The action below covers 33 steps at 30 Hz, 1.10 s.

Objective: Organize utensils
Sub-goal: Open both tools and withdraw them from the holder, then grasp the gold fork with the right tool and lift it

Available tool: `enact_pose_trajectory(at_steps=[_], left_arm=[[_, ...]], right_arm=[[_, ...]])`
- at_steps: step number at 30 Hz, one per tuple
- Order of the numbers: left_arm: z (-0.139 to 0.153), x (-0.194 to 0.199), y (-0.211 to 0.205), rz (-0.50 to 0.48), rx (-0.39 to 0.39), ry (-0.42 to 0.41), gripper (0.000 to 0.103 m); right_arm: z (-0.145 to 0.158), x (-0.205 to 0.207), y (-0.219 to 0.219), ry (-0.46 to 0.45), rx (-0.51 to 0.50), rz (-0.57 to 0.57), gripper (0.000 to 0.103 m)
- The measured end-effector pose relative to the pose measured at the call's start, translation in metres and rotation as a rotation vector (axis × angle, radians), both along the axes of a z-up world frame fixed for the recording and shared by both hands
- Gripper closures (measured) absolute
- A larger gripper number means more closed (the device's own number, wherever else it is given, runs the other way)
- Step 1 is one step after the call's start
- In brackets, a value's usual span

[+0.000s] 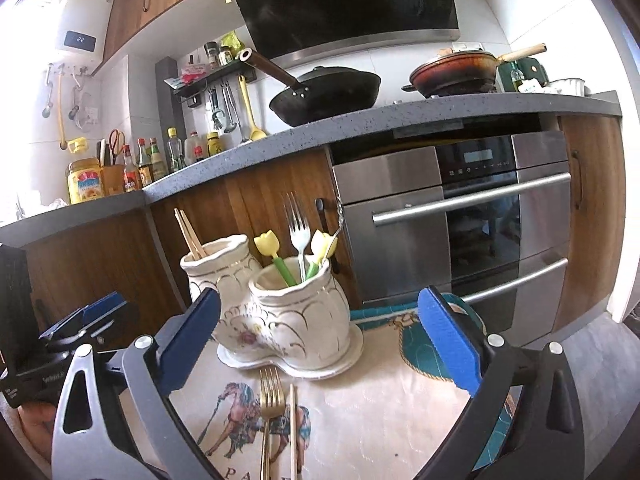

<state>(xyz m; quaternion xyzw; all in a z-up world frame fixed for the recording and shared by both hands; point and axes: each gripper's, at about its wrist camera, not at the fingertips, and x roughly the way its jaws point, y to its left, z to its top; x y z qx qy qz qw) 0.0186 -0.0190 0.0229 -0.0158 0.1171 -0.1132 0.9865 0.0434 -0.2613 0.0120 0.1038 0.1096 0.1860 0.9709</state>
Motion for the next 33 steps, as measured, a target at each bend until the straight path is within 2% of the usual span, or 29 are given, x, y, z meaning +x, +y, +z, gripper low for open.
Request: enact_pose_trajectory(at_steps=[8,16,20,25,27,31,33], left_arm=[[-0.014,-0.003,0.004,0.028,-0.017,0.099,0.006],[-0.023,-0.001,0.000,0.001,-0.008,0.168,0.006],[-0.025,0.002,0.001,0.006,-0.012,0.183,0.006],[-0.026,0.010,0.013,0.043,-0.039,0.214,0.006],[-0.027,0.012,0.016,0.059,-0.041,0.226,0.006],[-0.030,0.016,0.022,0.058,-0.066,0.261,0.006],[-0.030,0.017,0.023,0.050,-0.073,0.269,0.006]], right_arm=[[-0.008,0.000,-0.009,0.062,0.015,-0.014,0.005],[-0.027,0.016,-0.014,0.216,0.028,0.013,0.005],[-0.035,0.023,-0.002,0.283,-0.030,0.055,0.005],[-0.040,0.021,0.029,0.335,-0.158,0.144,0.006],[-0.042,0.018,0.040,0.345,-0.200,0.174,0.009],[-0.047,0.014,0.060,0.372,-0.273,0.221,0.025],[-0.052,0.012,0.074,0.395,-0.337,0.242,0.045]])
